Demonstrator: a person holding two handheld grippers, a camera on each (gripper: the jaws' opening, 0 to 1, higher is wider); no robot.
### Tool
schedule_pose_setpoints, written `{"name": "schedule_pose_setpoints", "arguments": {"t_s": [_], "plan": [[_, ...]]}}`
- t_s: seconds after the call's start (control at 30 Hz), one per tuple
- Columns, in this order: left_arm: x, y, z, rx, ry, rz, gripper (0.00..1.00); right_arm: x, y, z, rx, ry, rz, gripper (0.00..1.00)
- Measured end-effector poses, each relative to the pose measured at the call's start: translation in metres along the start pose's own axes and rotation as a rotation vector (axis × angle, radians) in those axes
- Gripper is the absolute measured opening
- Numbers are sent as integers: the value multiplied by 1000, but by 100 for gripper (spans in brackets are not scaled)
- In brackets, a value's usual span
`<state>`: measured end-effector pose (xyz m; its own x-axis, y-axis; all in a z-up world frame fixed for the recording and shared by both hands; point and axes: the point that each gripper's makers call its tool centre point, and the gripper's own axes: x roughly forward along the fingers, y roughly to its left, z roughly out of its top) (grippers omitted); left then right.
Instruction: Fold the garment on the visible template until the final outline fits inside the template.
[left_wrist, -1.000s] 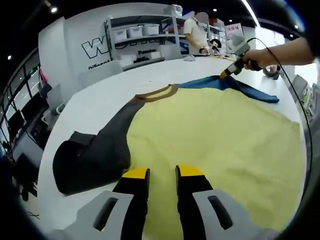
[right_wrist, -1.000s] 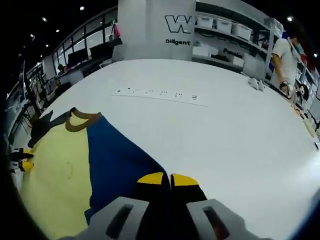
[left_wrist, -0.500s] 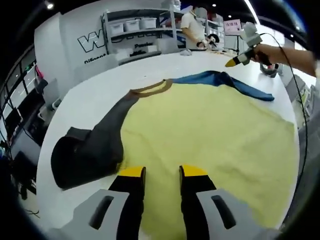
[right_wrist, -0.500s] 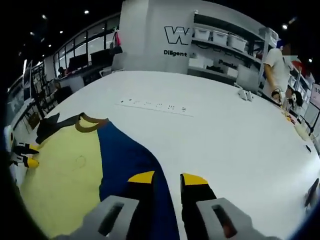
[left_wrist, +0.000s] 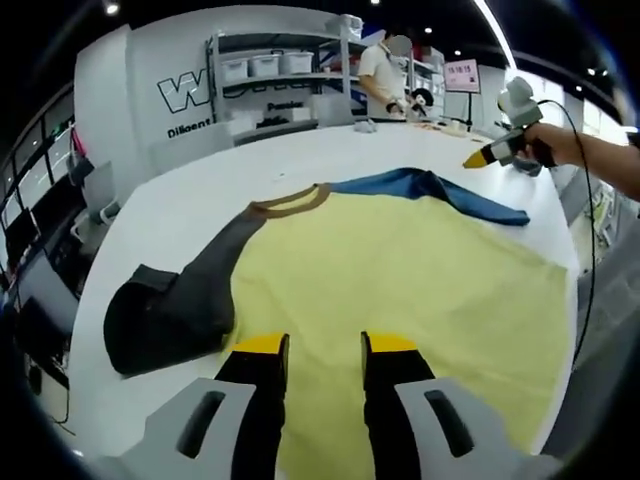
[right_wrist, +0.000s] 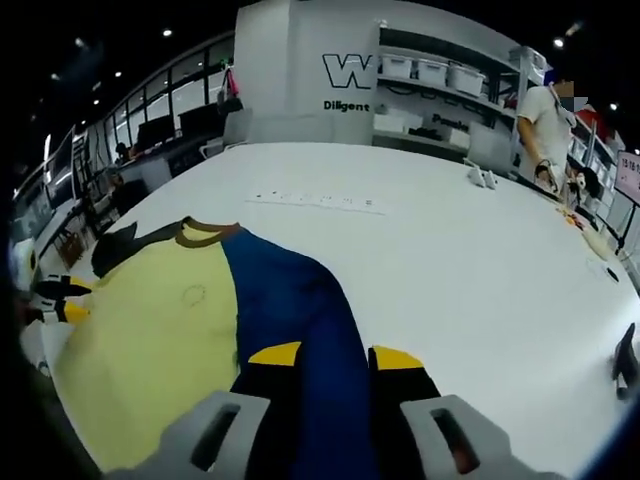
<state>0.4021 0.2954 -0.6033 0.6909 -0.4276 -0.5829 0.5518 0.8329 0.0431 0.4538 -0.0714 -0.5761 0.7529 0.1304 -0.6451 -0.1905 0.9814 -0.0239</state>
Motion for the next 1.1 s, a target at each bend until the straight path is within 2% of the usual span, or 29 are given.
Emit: {"name": "schedule_pose_setpoints", "arguments": {"t_s": [0.2,0.43,0.53,0.7,0.83,0.97,1.1], "plan": [[-7,-1,3,-21,-21,3,25,-17,1,-14,6,9,-20,20],[-16,-7,2,-9,-22,7,25,-31,-3,-45,38,50,-46,21],[-21,-13,0,-11,-24,2,25,-35,-5,-60,61,78,-54,21],[-28,-13,1,-26,-29,12,25,-40,-8,-79,74,104,-58,21],[-36,-15,0,-44,-43,20,25,-43,-8,-96,76,151,-71,22],[-41,-22,-2,-22,-37,16,26,-44,-6,-106,56,182,-67,21],[-44,-31,-3,-51,-39,-4,26,-43,-2,-116,59,213,-53,21]]}}
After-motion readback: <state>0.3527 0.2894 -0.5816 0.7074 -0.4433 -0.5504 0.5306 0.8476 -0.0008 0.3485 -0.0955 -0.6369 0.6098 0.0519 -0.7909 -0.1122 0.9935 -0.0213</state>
